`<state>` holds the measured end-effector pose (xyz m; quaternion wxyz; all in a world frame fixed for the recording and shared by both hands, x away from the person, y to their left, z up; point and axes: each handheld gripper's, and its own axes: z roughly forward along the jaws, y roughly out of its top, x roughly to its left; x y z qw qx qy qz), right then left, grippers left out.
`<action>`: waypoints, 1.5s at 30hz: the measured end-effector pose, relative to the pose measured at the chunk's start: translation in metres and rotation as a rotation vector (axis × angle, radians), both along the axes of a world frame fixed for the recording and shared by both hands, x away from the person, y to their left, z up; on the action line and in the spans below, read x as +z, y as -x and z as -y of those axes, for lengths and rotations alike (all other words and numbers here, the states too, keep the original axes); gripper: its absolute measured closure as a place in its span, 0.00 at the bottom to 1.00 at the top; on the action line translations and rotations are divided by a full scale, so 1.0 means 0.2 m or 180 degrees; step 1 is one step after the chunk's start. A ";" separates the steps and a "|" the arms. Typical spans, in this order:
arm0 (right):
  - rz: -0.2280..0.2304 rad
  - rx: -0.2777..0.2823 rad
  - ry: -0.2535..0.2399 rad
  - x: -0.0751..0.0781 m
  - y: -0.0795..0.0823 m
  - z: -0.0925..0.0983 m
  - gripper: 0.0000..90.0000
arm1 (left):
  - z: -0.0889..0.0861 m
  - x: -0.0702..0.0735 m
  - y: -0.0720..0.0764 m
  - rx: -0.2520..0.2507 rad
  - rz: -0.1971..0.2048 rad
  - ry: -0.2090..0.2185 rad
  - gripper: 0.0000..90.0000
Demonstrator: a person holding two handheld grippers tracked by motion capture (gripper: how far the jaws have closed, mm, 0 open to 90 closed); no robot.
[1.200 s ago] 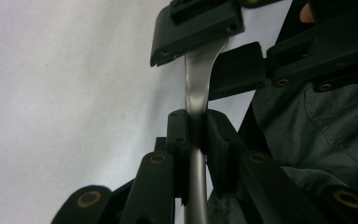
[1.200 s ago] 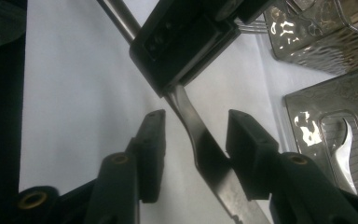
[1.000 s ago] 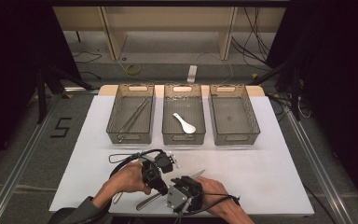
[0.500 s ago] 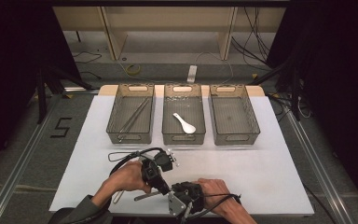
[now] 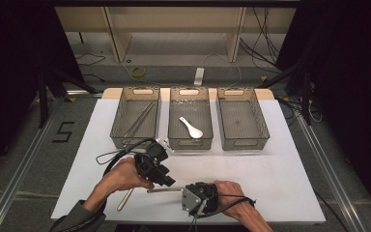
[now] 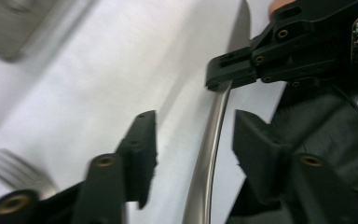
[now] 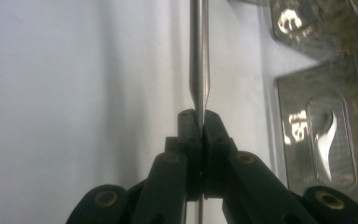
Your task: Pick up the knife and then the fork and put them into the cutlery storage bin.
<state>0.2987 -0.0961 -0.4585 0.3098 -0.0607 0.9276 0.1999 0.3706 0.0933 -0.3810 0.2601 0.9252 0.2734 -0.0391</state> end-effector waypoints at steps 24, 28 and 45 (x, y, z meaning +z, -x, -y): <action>-0.1000 -0.1794 -0.1538 0.27 -0.41 0.48 0.99 | -0.40 -0.11 0.04 0.0996 0.0685 0.0535 0.27; -0.1120 -0.2024 -0.1779 0.32 -0.50 0.55 0.99 | -0.45 -0.15 0.04 0.1123 0.0704 0.0605 0.25; -0.1285 -0.2808 -0.2087 0.47 -0.93 0.68 0.99 | -0.49 -0.19 0.10 0.1132 0.0780 0.0660 0.23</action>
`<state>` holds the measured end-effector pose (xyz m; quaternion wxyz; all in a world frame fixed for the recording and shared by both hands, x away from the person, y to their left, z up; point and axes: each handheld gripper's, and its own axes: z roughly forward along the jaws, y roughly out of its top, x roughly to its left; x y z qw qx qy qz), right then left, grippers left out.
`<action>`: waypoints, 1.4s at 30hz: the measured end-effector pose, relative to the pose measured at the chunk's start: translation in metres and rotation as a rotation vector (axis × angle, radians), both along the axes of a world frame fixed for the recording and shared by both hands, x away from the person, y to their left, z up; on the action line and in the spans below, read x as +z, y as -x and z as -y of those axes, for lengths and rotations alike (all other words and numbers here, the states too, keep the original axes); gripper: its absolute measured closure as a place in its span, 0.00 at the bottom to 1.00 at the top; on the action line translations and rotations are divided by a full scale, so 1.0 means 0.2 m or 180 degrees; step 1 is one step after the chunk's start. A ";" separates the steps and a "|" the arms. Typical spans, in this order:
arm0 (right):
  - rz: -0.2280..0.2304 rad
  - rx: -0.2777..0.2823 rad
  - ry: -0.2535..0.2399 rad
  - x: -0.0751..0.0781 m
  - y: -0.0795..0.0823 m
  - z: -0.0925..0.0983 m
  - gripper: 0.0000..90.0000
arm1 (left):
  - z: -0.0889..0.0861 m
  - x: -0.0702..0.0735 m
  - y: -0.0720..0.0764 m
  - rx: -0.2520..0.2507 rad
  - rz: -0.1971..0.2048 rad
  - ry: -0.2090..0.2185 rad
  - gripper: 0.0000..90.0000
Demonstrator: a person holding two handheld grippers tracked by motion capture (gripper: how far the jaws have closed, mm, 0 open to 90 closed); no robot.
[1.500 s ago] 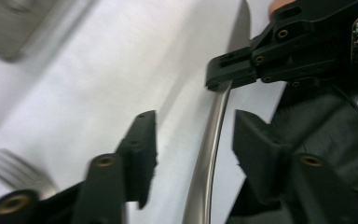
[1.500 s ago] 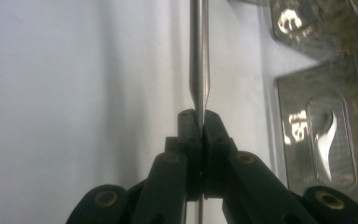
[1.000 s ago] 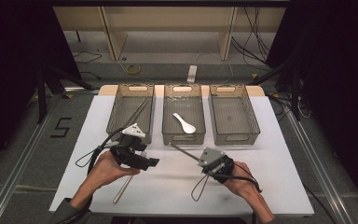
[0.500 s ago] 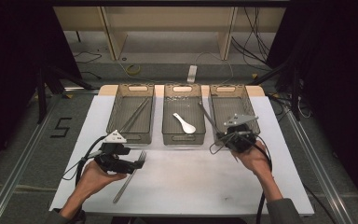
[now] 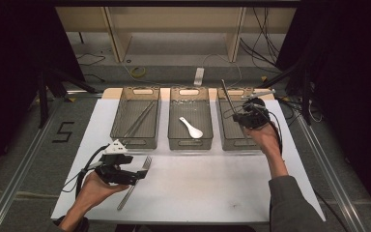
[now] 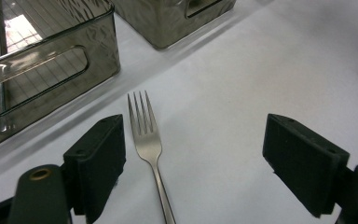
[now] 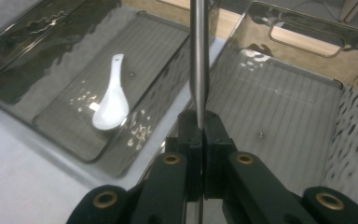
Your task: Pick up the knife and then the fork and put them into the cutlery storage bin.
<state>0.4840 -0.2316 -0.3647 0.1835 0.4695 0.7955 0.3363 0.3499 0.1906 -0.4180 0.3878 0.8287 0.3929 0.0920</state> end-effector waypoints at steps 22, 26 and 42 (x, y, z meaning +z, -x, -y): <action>-0.0213 -0.0585 -0.0166 -0.07 -0.26 0.00 0.99 | 0.00 -0.01 0.03 -0.0027 0.0063 0.0008 0.21; -0.0237 -0.0659 -0.0197 -0.09 -0.28 -0.02 0.99 | 0.00 -0.01 0.03 -0.0032 0.0059 -0.0001 0.21; -0.0438 -0.0873 -0.0328 -0.23 -0.28 -0.02 0.98 | 0.00 -0.02 0.03 -0.0036 0.0021 -0.0056 0.21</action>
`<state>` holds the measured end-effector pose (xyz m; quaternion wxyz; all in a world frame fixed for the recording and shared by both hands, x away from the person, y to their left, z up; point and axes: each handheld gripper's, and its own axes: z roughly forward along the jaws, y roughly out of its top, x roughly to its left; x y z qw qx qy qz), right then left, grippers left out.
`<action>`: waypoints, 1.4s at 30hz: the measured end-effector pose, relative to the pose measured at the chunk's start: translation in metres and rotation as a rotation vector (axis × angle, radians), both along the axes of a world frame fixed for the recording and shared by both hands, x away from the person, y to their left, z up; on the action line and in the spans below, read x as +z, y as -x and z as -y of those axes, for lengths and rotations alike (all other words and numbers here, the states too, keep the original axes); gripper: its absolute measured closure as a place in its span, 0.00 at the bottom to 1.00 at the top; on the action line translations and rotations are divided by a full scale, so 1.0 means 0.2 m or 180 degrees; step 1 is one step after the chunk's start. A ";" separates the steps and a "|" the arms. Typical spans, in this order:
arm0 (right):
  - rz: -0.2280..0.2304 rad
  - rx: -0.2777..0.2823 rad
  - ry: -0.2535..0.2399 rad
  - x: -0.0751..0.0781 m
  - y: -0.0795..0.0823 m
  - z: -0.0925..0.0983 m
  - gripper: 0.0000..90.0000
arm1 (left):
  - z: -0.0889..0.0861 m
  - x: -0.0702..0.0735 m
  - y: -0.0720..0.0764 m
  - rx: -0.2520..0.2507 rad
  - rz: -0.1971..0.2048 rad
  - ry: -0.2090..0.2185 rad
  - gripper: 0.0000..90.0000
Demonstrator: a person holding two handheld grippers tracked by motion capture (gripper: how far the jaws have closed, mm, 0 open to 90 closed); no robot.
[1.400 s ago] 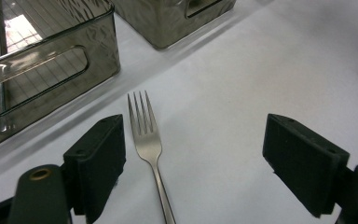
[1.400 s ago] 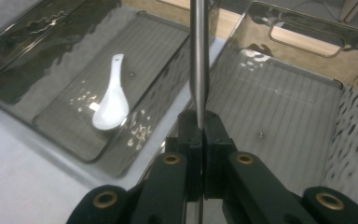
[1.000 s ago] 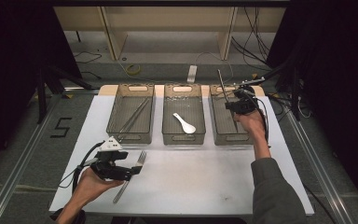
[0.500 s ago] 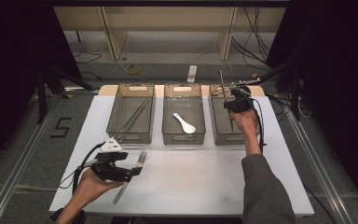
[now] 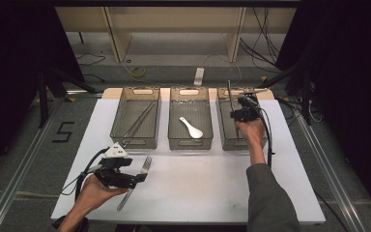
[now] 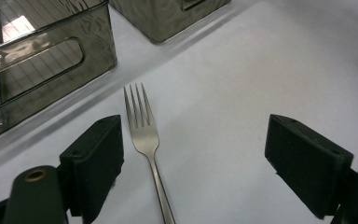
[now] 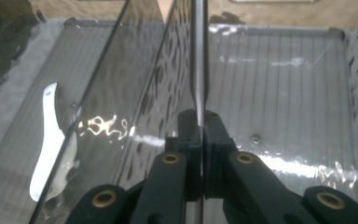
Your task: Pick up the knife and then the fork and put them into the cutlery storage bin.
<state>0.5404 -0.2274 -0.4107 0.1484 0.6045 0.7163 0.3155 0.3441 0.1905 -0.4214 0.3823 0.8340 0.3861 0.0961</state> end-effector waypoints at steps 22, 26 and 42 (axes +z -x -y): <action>0.0339 0.0545 -0.0127 0.18 0.20 -0.04 0.42 | -0.01 -0.02 -0.02 0.0102 -0.0193 -0.0114 0.22; 0.0462 0.0791 -0.0182 0.22 0.32 -0.06 0.39 | -0.01 -0.02 -0.03 0.0127 -0.0280 -0.0185 0.23; 0.0616 0.1301 -0.0389 0.04 0.77 -0.09 0.37 | 0.01 -0.08 -0.06 0.0165 -0.0690 -0.0681 0.34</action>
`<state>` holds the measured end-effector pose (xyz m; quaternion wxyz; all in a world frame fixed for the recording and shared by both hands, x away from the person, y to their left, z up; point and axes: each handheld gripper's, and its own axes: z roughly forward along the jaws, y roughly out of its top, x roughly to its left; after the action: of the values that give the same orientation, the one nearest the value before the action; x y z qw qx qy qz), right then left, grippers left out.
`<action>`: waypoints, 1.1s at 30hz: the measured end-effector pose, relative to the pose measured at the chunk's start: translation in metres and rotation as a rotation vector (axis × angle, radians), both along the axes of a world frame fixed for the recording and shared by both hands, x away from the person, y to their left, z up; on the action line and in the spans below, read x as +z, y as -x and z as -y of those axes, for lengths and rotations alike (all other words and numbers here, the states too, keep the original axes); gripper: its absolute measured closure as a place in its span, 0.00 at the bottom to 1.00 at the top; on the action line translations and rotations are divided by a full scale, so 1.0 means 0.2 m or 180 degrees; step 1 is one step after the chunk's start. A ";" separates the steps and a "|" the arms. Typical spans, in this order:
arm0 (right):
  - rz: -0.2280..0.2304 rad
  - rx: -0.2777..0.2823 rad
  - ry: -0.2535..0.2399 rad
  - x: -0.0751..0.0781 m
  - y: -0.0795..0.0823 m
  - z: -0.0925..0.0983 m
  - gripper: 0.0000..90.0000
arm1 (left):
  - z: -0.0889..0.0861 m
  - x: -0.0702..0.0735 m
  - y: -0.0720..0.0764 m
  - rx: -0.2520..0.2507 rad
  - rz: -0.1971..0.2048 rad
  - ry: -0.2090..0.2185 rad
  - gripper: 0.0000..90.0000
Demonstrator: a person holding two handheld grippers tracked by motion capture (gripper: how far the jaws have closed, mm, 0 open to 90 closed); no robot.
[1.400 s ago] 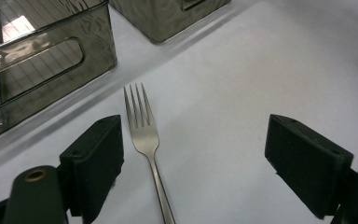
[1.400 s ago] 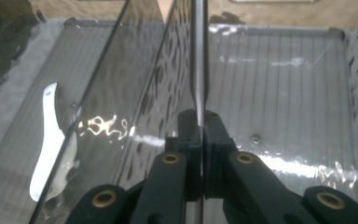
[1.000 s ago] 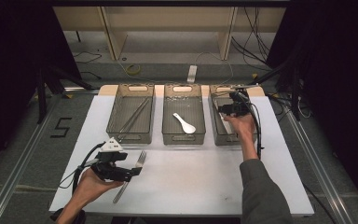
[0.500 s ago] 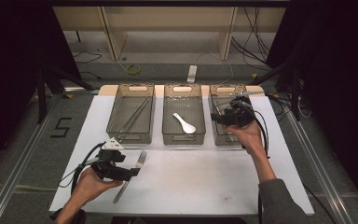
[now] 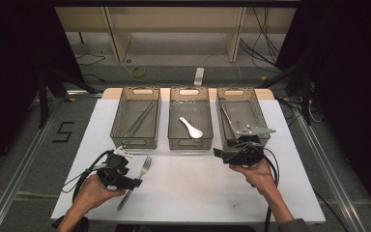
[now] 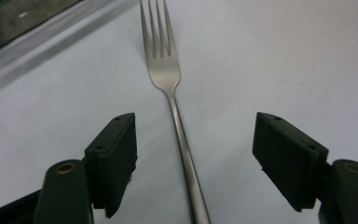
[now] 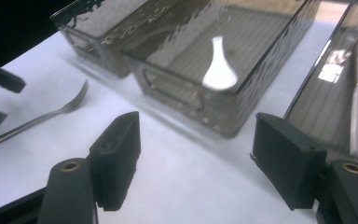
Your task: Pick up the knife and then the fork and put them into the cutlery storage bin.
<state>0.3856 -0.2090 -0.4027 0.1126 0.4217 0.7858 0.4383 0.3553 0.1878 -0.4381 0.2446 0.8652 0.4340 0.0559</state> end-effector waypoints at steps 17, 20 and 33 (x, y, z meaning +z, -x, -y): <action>0.0029 0.0215 0.0035 -0.10 0.18 -0.01 0.33 | 0.01 -0.07 -0.01 -0.0094 -0.0368 -0.0287 0.49; 0.0035 0.0236 0.0039 -0.10 0.19 -0.01 0.33 | 0.01 -0.08 -0.01 -0.0097 -0.0413 -0.0309 0.52; 0.0012 0.0267 0.0063 -0.12 0.24 -0.01 0.33 | 0.03 -0.11 -0.03 -0.0135 -0.0502 -0.0490 0.67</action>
<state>0.3384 -0.2069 -0.4262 0.0998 0.3863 0.8069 0.4356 0.3604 0.1812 -0.4609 0.1437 0.8921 0.4280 0.0156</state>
